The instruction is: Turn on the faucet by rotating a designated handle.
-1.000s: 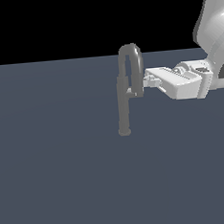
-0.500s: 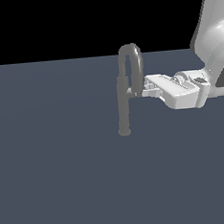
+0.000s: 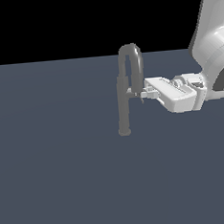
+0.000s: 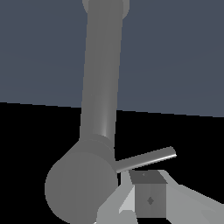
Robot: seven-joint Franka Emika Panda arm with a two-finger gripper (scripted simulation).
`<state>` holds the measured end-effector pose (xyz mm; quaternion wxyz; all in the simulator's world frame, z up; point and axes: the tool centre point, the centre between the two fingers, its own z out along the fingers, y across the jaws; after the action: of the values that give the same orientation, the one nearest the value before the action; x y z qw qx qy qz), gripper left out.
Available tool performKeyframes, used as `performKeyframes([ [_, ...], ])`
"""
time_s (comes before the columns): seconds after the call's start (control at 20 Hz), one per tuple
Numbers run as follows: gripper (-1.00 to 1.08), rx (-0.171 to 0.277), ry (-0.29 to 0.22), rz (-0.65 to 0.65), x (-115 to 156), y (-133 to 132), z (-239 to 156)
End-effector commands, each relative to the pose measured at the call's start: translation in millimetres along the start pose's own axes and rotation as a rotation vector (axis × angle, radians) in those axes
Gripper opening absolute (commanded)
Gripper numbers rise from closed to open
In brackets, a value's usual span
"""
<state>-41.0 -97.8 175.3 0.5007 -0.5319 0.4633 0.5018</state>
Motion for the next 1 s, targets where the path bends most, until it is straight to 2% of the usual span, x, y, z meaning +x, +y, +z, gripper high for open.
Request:
performKeyframes([
  [0.0,-1.00,0.005,0.003,0.015,14.3,-2.6,1.0],
  [0.45,-1.00,0.018,0.005,0.060,56.6,-9.8,1.0],
  [0.5,-1.00,0.018,0.005,0.060,56.6,-9.8,1.0],
  [0.55,-1.00,-0.008,-0.016,0.013,12.3,-6.0,-6.4],
  [0.95,-1.00,0.006,-0.004,0.039,40.2,-23.3,-2.4],
])
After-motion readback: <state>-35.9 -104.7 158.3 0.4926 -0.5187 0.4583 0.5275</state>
